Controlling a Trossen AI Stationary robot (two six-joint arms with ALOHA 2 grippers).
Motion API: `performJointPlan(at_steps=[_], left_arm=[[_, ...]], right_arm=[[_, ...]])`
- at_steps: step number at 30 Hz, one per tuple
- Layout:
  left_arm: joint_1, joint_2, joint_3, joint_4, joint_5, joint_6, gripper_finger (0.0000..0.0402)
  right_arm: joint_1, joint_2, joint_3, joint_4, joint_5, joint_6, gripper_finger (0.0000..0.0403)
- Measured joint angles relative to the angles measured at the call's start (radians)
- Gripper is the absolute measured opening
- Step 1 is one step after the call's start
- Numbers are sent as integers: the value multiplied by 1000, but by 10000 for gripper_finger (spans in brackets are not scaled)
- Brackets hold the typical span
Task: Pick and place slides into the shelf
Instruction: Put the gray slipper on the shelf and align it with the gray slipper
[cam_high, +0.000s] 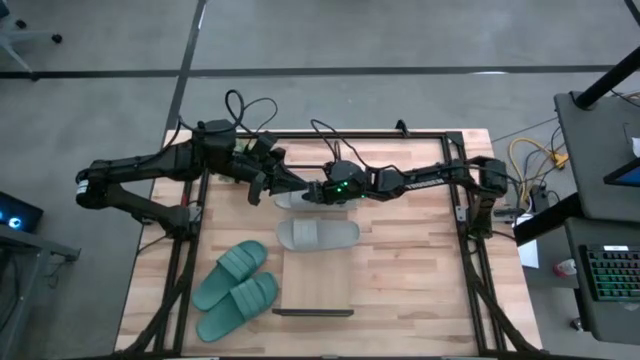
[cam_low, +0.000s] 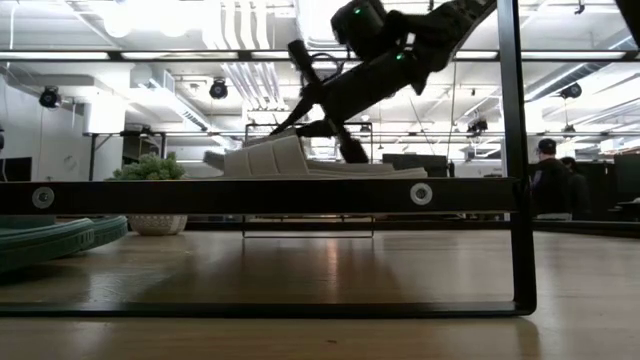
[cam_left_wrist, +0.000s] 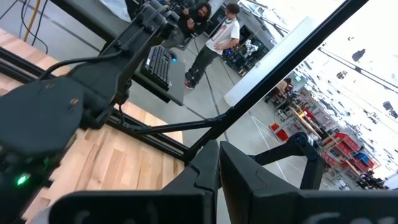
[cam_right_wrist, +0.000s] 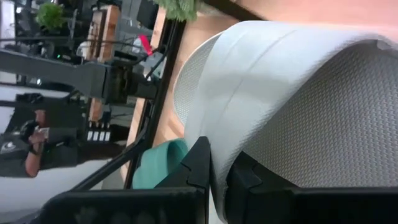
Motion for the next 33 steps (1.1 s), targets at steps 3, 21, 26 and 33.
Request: performJointPlan(at_steps=[3, 21, 26, 33], left_arm=[[0, 0, 0, 0, 0, 0, 0], [1, 0, 0, -1, 10, -2, 0], [1, 0, 0, -1, 10, -2, 0], [1, 0, 0, -1, 10, -3, 0]], right_arm=[[0, 46, 36, 9, -33, 3, 13], [0, 43, 75, -100, -26, -20, 13], [0, 43, 60, -104, -25, -20, 13], [0, 43, 41, -106, -22, -16, 13]])
